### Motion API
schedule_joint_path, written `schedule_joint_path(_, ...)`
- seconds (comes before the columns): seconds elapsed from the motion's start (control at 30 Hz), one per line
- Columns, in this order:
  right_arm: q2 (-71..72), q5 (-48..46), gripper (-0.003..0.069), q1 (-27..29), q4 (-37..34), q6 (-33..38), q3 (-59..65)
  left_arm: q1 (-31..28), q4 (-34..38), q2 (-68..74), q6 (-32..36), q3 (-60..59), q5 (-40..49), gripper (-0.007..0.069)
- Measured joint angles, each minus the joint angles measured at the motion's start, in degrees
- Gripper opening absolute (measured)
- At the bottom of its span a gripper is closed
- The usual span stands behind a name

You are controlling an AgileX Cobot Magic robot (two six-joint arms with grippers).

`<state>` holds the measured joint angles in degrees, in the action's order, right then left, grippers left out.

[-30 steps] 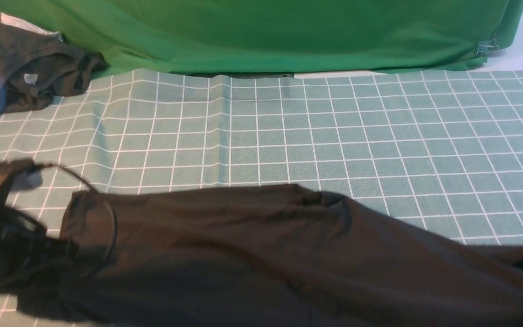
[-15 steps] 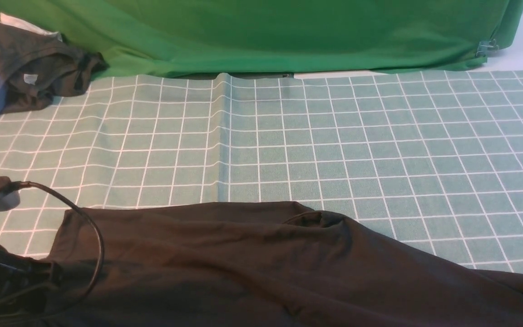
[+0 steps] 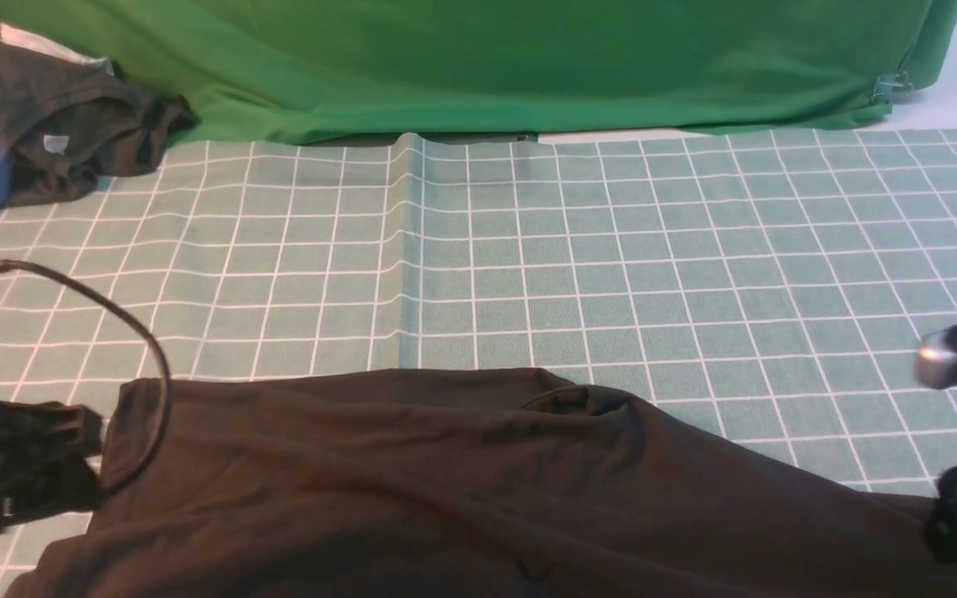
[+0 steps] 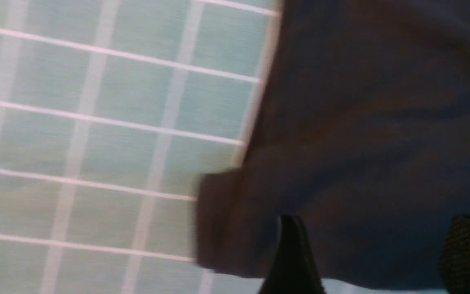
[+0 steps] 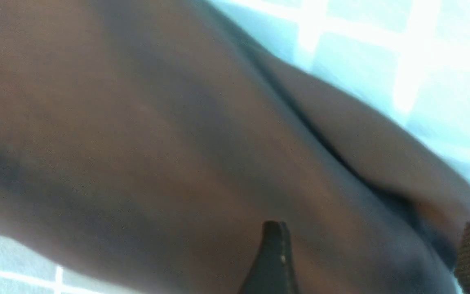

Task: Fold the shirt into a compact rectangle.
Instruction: 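Pull the folded dark garment lengthwise by its ends to straighten it flat on the table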

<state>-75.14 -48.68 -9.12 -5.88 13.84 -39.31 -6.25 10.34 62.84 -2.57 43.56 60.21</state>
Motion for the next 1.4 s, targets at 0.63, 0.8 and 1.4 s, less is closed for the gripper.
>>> schedule_joint_path(0.63,-11.85,3.70,0.0086,-2.49,3.34,0.59,-0.47,0.00,7.71,1.08,7.46,-13.97,-4.74,0.0001)
schedule_joint_path(0.8,-8.06,1.75,0.0042,-2.56,3.34,-0.49,-1.72,0.00,7.71,1.08,7.65,-13.97,-4.74,0.0001)
schedule_joint_path(1.4,-9.58,3.39,0.0126,-2.73,14.60,-9.18,-5.34,0.00,7.71,1.08,8.57,-13.97,-4.80,0.0004)
